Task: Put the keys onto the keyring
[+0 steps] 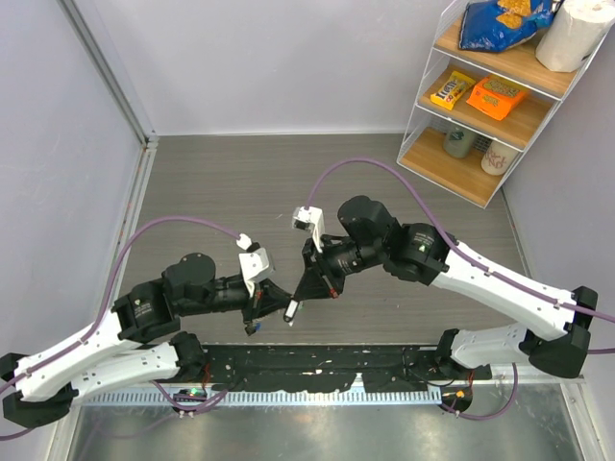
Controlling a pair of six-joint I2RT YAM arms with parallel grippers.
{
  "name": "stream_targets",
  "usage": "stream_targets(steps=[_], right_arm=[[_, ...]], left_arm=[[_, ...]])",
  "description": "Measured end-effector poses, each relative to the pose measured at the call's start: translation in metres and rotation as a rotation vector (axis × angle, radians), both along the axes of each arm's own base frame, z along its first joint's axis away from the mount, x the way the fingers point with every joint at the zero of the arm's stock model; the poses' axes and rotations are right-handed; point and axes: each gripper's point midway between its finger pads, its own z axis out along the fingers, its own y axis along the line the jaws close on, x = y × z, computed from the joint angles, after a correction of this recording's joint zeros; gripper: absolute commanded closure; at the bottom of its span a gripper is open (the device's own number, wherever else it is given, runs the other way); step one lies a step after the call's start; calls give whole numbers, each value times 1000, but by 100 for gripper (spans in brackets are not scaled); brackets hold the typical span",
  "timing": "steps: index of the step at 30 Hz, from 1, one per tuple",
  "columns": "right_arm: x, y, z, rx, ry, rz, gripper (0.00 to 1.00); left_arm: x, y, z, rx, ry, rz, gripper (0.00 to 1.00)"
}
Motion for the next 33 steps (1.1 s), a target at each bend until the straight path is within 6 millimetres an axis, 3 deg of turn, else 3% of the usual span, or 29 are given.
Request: stream_targets(steps=[33], right_arm=[[10, -2, -8, -67, 63, -134, 95]], left_arm=[[3, 7, -4, 38, -76, 44, 100]])
